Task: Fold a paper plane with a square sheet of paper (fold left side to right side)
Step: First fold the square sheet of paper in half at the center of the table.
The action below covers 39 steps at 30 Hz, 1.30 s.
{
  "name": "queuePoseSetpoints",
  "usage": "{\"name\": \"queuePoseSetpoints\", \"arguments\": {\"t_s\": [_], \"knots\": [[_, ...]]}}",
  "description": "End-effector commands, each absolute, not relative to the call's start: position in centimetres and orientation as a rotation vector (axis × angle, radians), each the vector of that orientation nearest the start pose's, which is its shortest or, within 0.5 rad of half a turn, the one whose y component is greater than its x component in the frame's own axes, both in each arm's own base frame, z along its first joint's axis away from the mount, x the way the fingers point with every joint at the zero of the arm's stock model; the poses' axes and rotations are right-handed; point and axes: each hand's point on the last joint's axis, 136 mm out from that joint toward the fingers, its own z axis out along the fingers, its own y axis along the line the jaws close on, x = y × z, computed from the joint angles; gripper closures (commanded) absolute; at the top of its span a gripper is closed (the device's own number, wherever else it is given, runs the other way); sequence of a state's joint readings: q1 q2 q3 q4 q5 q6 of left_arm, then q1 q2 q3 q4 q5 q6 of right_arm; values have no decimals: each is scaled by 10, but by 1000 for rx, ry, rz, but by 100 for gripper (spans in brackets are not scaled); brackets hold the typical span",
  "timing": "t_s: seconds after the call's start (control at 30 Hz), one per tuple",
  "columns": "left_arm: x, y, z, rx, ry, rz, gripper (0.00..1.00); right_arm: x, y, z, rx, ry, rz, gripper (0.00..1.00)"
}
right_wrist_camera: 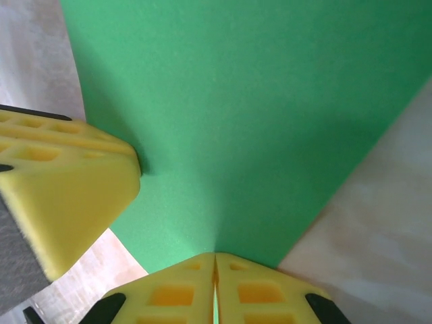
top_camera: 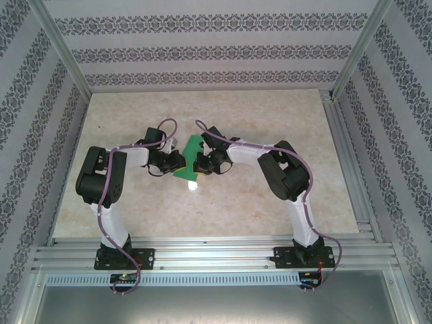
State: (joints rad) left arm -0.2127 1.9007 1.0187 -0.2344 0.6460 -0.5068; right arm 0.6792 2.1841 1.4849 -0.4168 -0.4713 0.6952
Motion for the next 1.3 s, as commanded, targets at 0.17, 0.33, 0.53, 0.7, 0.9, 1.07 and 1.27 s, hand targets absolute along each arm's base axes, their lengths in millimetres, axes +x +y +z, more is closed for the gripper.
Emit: {"name": "queuePoseSetpoints", "arguments": {"t_s": [0.17, 0.33, 0.53, 0.7, 0.9, 1.07, 1.27], "knots": [[393, -195, 43, -155, 2729, -1082, 76, 309, 334, -37, -149, 3142, 635, 92], [407, -203, 39, -136, 2731, -1129, 76, 306, 330, -43, -169, 3159, 584, 92], [419, -209, 31, -125, 2730, -1164, 76, 307, 329, -46, -174, 3166, 566, 92], [427, -204, 20, -133, 2749, -1098, 76, 305, 327, -46, -178, 3173, 542, 92], [442, -190, 12, -157, 2759, -995, 77, 302, 324, -48, -191, 3186, 492, 92], [462, -188, 14, -154, 2741, -956, 77, 301, 322, -49, -207, 3190, 454, 93], [488, -191, 15, -162, 2702, -953, 77, 301, 322, -49, -211, 3189, 446, 93]]}}
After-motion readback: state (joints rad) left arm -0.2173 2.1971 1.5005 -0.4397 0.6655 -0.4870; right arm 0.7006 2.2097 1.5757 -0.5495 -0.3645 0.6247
